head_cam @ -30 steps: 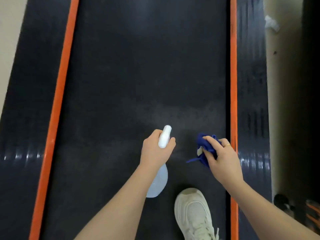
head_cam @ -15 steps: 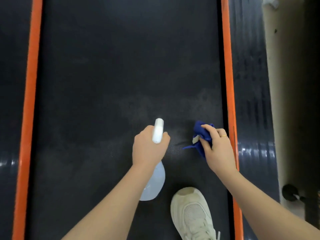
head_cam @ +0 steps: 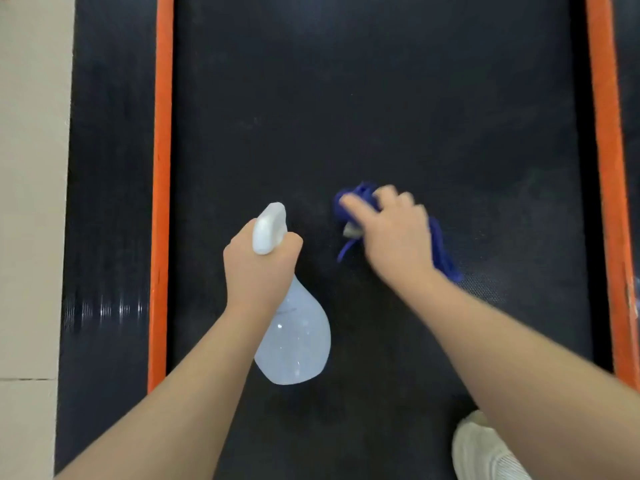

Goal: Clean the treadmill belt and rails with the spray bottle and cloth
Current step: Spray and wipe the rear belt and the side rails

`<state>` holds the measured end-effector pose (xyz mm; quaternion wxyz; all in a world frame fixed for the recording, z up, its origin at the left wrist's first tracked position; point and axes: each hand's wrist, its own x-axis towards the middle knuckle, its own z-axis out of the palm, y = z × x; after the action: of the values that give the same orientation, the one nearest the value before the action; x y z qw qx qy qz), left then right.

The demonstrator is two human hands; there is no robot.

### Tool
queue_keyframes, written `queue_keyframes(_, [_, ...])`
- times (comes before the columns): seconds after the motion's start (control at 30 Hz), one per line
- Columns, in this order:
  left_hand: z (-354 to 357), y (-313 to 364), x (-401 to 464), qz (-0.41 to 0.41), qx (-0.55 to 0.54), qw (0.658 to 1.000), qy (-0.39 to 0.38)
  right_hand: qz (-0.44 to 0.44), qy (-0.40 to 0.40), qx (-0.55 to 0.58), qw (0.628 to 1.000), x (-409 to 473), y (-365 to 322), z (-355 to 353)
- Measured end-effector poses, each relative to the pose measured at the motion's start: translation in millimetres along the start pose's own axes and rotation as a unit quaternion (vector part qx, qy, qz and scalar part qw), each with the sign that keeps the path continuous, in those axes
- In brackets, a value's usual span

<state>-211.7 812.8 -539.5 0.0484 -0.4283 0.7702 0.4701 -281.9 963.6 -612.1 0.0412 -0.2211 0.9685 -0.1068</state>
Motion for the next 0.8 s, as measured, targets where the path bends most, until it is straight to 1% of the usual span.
queue_keyframes(0.03, [2,-1,3,0.0,0.004,1.0,-0.004,0.067,0.018,-0.013,0.998,17,8,-2])
queue_keyframes(0.07, [4,-1,5,-0.002,0.006,1.0,-0.011,0.112,0.03,-0.027,0.993,25,11,-3])
queue_keyframes(0.1, [5,-1,8,-0.007,0.007,1.0,-0.017,0.117,0.047,-0.034,0.991,25,10,-1])
queue_keyframes(0.13, [6,-1,11,-0.013,0.009,1.0,-0.023,0.094,0.057,-0.037,0.993,15,6,3])
queue_keyframes(0.17, [6,0,13,-0.019,0.014,0.999,-0.027,0.051,0.051,-0.035,0.997,-2,0,6])
queue_keyframes(0.23, [6,1,18,-0.028,0.02,0.999,-0.036,-0.049,0.013,-0.014,0.999,-40,-12,8])
queue_keyframes(0.3, [9,4,22,-0.034,0.031,0.997,-0.054,-0.121,-0.032,-0.019,0.992,-47,-4,3])
queue_keyframes(0.33, [12,5,25,-0.039,0.044,0.996,-0.063,-0.132,-0.027,-0.035,0.99,-36,4,0])
queue_keyframes(0.37, [14,6,27,-0.046,0.058,0.995,-0.071,-0.111,-0.01,-0.048,0.993,-22,11,-1])
queue_keyframes(0.4, [16,7,30,-0.053,0.069,0.993,-0.079,-0.056,0.009,-0.056,0.997,-7,16,-3])
queue_keyframes(0.43, [18,7,32,-0.057,0.073,0.992,-0.085,0.019,0.031,-0.057,0.998,7,18,-4])
queue_keyframes(0.47, [20,7,33,-0.058,0.072,0.992,-0.09,0.084,0.048,-0.052,0.994,16,17,-4])
queue_keyframes(0.5, [21,7,34,-0.057,0.072,0.991,-0.095,0.123,0.054,-0.034,0.99,17,11,-2])
queue_keyframes(0.53, [21,7,33,-0.054,0.075,0.991,-0.097,0.131,0.052,-0.014,0.99,10,4,2])
queue_keyframes(0.57, [21,8,32,-0.052,0.079,0.991,-0.096,0.106,0.045,0.003,0.993,-3,-5,5])
queue_keyframes(0.63, [21,9,31,-0.041,0.091,0.991,-0.091,-0.004,0.029,0.007,1.0,-38,-14,9])
queue_keyframes(0.67, [21,9,31,-0.036,0.099,0.99,-0.089,-0.055,0.008,0.004,0.998,-52,-13,8])
queue_keyframes(0.73, [22,10,30,-0.025,0.108,0.991,-0.079,-0.124,-0.009,-0.012,0.992,-50,2,3])
queue_keyframes(0.77, [24,9,29,-0.015,0.115,0.99,-0.077,-0.117,-0.005,-0.025,0.993,-39,12,0])
queue_keyframes(0.8, [25,9,28,-0.005,0.127,0.989,-0.076,-0.077,0.009,-0.035,0.996,-25,21,-3])
